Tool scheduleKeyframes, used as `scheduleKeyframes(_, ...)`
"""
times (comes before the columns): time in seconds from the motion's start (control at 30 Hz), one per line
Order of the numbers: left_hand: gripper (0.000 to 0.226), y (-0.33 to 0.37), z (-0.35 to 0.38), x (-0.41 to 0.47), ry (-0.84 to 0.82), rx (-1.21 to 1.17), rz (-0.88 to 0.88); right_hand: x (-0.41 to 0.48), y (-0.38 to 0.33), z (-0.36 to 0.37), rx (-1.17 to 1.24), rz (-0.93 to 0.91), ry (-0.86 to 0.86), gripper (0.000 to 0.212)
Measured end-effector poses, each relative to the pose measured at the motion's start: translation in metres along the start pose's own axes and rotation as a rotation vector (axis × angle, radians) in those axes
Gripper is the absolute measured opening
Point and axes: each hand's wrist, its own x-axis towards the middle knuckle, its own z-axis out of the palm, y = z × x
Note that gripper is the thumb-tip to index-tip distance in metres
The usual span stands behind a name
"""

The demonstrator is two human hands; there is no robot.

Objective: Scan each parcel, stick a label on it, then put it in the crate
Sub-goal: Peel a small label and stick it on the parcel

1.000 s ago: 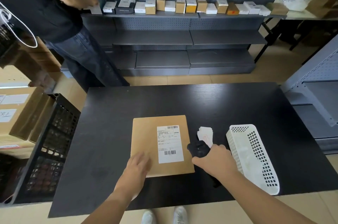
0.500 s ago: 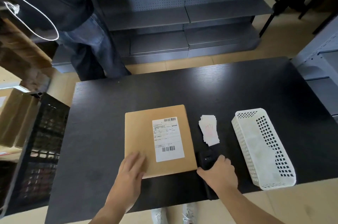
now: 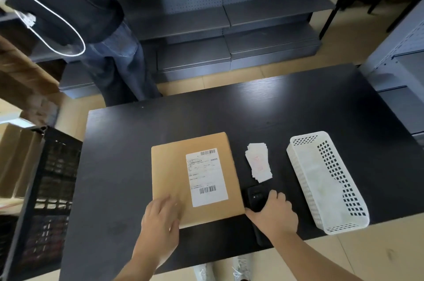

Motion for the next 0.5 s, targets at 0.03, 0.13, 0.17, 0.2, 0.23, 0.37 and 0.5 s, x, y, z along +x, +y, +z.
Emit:
scheduleKeyframes(0.03, 0.047, 0.01, -0.006, 0.007, -0.007, 0.015, -0.028, 0.0, 0.002, -0.004, 0.004, 0.004, 0.014, 0.089)
scheduleKeyframes(0.13, 0.036, 0.051, -0.016, 0.041, -0.086, 0.023, -0.024, 0.009, 0.01, -0.02, 0.131, 0.003, 0.081, 0.069)
scheduleKeyframes(0.17, 0.037, 0.069, -0.016, 0.056, -0.106, -0.004, 0.023, 0.014, 0.013, -0.026, 0.201, 0.002, 0.094, 0.059)
scheduleKeyframes(0.2, 0.037, 0.087, -0.012, 0.073, -0.122, -0.041, 0.081, 0.021, 0.016, -0.032, 0.271, 0.005, 0.102, 0.049)
scheduleKeyframes(0.23, 0.036, 0.107, -0.006, 0.09, -0.138, -0.073, 0.149, 0.028, 0.017, -0.037, 0.335, 0.016, 0.107, 0.043)
scheduleKeyframes(0.37, 0.031, 0.183, 0.036, 0.158, -0.28, -0.049, 0.326, 0.053, 0.019, -0.039, 0.478, 0.088, 0.065, 0.042)
scheduleKeyframes(0.5, 0.027, 0.215, 0.076, 0.201, -0.465, 0.301, 0.381, 0.071, 0.02, -0.026, 0.579, 0.168, 0.029, 0.046)
